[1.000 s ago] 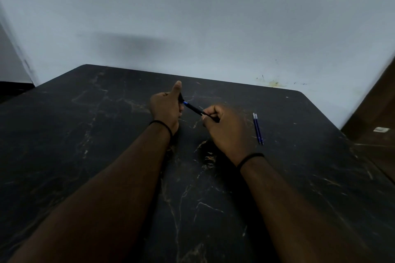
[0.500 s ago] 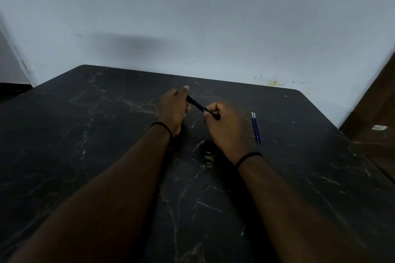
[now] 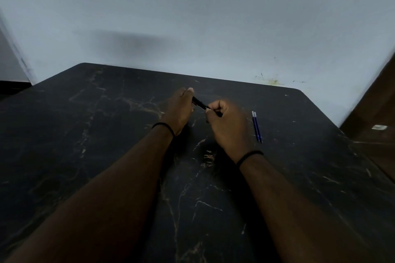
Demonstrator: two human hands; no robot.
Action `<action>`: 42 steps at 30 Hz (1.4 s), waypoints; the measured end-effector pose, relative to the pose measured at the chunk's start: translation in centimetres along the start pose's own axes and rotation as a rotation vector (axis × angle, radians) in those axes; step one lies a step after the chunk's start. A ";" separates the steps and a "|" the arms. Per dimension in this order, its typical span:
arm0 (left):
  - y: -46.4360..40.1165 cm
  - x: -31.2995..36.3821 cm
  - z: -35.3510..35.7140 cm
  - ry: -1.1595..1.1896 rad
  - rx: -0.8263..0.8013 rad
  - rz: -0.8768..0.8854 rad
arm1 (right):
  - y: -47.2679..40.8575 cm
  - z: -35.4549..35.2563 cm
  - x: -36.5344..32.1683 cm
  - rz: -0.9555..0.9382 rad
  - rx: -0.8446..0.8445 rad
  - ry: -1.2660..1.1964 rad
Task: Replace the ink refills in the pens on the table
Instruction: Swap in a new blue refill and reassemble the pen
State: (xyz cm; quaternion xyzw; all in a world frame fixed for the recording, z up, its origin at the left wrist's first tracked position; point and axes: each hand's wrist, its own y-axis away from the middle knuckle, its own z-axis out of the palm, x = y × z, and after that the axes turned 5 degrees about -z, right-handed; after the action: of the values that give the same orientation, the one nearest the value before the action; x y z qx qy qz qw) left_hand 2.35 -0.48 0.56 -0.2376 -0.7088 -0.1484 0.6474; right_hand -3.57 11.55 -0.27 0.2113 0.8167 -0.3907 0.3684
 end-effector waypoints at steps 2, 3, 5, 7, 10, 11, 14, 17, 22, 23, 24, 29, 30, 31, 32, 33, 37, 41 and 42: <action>-0.1 0.0 -0.1 0.015 -0.006 -0.007 | 0.0 0.1 0.0 -0.006 0.005 0.006; -0.1 0.0 -0.1 0.018 -0.013 -0.012 | 0.0 0.1 0.0 -0.007 0.006 0.010; -0.1 0.0 -0.1 0.016 -0.025 -0.020 | 0.0 0.3 0.0 -0.009 0.009 0.012; -0.1 0.1 0.0 0.014 -0.036 -0.019 | 0.1 0.4 0.0 -0.012 0.012 0.029; 0.0 0.0 0.1 0.003 -0.073 0.005 | 0.3 0.2 0.0 -0.003 -0.002 0.053; 0.0 -0.1 0.0 -0.004 -0.083 0.013 | 0.3 0.2 0.0 -0.001 -0.008 0.065; 0.1 -0.3 -0.2 0.016 -0.082 0.039 | 0.4 0.4 -0.1 0.004 0.003 0.080; 0.2 -0.3 0.1 0.052 -0.053 0.088 | 0.1 0.4 0.1 -0.009 -0.001 0.125; 0.9 0.0 0.7 0.049 -0.100 0.103 | -0.4 -0.2 0.4 -0.084 0.034 0.264; 1.0 0.0 0.7 0.046 -0.119 0.096 | -0.4 -0.3 0.4 -0.080 0.045 0.259; 1.0 -0.1 0.7 0.048 -0.122 0.124 | -0.4 -0.3 0.5 -0.079 0.067 0.249; -0.1 -1.3 0.8 -0.221 0.020 0.217 | -0.9 -1.8 1.1 0.051 0.271 0.236; -0.2 -1.5 0.8 -0.279 0.029 0.217 | -1.0 -2.0 1.4 0.109 0.274 0.239; -0.4 -1.7 0.8 -0.318 0.030 0.218 | -1.1 -2.2 1.8 0.157 0.258 0.247; -0.5 -1.7 0.8 -0.352 0.033 0.213 | -1.2 -2.4 2.1 0.187 0.234 0.262; -0.4 -1.7 0.9 -0.380 0.036 0.212 | -1.2 -2.5 2.3 0.207 0.209 0.288; -0.4 -1.8 1.0 -0.441 0.060 0.240 | -1.3 -2.9 2.6 0.244 0.094 0.424; -0.3 -1.6 1.0 -0.485 0.073 0.241 | -1.2 -2.7 2.6 0.253 0.005 0.517; -0.3 -1.6 1.1 -0.490 0.070 0.238 | -1.3 -2.7 2.6 0.255 -0.010 0.542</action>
State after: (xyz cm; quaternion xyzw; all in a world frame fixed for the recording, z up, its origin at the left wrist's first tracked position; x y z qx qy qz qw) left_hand 1.40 -0.38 -1.13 -0.3258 -0.8161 0.0153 0.4771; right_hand -7.25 13.02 -0.49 0.4068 0.8542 -0.2666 0.1840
